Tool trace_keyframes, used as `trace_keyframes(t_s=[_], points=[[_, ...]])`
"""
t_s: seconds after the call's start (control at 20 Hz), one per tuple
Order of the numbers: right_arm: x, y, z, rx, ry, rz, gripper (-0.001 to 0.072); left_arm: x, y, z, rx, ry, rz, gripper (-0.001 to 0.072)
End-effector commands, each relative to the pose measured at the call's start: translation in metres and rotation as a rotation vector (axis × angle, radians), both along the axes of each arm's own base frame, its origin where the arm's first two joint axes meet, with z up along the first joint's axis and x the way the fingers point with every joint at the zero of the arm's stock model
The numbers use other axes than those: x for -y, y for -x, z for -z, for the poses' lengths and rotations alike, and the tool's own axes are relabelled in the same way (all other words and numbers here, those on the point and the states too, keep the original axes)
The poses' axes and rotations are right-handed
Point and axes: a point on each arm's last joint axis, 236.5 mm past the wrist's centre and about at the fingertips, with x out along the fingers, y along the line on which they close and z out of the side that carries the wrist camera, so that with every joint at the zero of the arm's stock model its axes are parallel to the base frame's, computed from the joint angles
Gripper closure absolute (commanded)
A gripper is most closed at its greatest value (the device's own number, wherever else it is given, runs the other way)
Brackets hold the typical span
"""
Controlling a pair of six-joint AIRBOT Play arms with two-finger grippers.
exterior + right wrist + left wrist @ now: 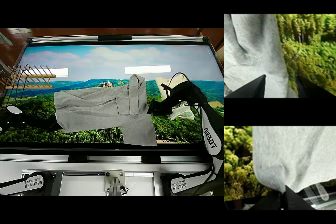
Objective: Fold the shirts.
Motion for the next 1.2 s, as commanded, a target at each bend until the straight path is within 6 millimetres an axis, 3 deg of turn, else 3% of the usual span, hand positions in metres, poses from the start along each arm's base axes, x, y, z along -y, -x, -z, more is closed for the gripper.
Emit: trace_keyframes(t_s=[0.0,0.05,0.15,0.2,0.25,0.3,0.35,0.4,0.45,0.5,0.55,0.6,0.65,0.7,0.75,0.85,1.0,1.15], points=[[-0.017,-0.001,0.008,0.025,0.024,-0.066,0.0473,-0.001,-0.005,-0.007,0.027,-0.004,0.003,0.0672],[-0.020,0.000,0.006,0.024,0.023,-0.077,0.0638,-0.002,-0.011,-0.014,0.055,-0.012,0.007,0.0672],[-0.024,-0.003,-0.014,0.051,0.014,-0.098,0.0651,-0.009,-0.031,-0.042,0.154,-0.044,0.011,0.0673],[-0.024,-0.011,-0.037,0.116,0.016,-0.114,0.0651,-0.014,-0.046,-0.069,0.253,-0.076,0.028,0.0673],[-0.022,-0.023,-0.069,0.212,0.023,-0.122,0.0651,-0.019,-0.064,-0.109,0.384,-0.121,0.052,0.0673],[-0.021,-0.038,-0.114,0.345,0.033,-0.135,0.0651,-0.024,-0.080,-0.157,0.530,-0.175,0.070,0.0673],[-0.021,-0.050,-0.166,0.494,0.048,-0.151,0.0651,-0.029,-0.093,-0.223,0.709,-0.241,0.067,0.0673],[-0.020,-0.060,-0.233,0.684,0.069,-0.156,0.0652,-0.031,-0.098,-0.295,0.895,-0.298,0.044,0.0673],[-0.018,-0.064,-0.303,0.879,0.088,-0.127,0.0651,-0.030,-0.091,-0.380,1.111,-0.360,0.009,0.0672],[-0.015,-0.059,-0.384,1.108,0.105,-0.076,0.0652,-0.027,-0.073,-0.457,1.312,-0.415,-0.035,0.0672],[-0.010,-0.042,-0.457,1.319,0.114,-0.019,0.0651,-0.023,-0.041,-0.534,1.520,-0.472,-0.088,0.0672],[-0.005,-0.013,-0.527,1.527,0.119,0.039,0.0652,-0.018,-0.004,-0.593,1.688,-0.516,-0.136,0.0672],[0.000,0.023,-0.581,1.689,0.118,0.088,0.0652,-0.011,0.038,-0.641,1.838,-0.549,-0.180,0.0672],[0.003,0.056,-0.615,1.796,0.114,0.117,0.0651,-0.003,0.072,-0.669,1.935,-0.568,-0.201,0.0672],[0.004,0.085,-0.635,1.859,0.113,0.128,0.0651,0.006,0.101,-0.686,1.998,-0.570,-0.213,0.0672],[0.002,0.132,-0.649,1.910,0.113,0.112,0.0652,0.016,0.134,-0.691,2.018,-0.540,-0.232,0.0672],[0.005,0.174,-0.654,1.938,0.145,0.111,0.0652,0.013,0.146,-0.668,1.918,-0.605,-0.225,0.0672],[0.015,0.195,-0.653,1.933,0.186,0.147,0.0652,0.011,0.148,-0.639,1.799,-0.646,-0.188,0.0672]])
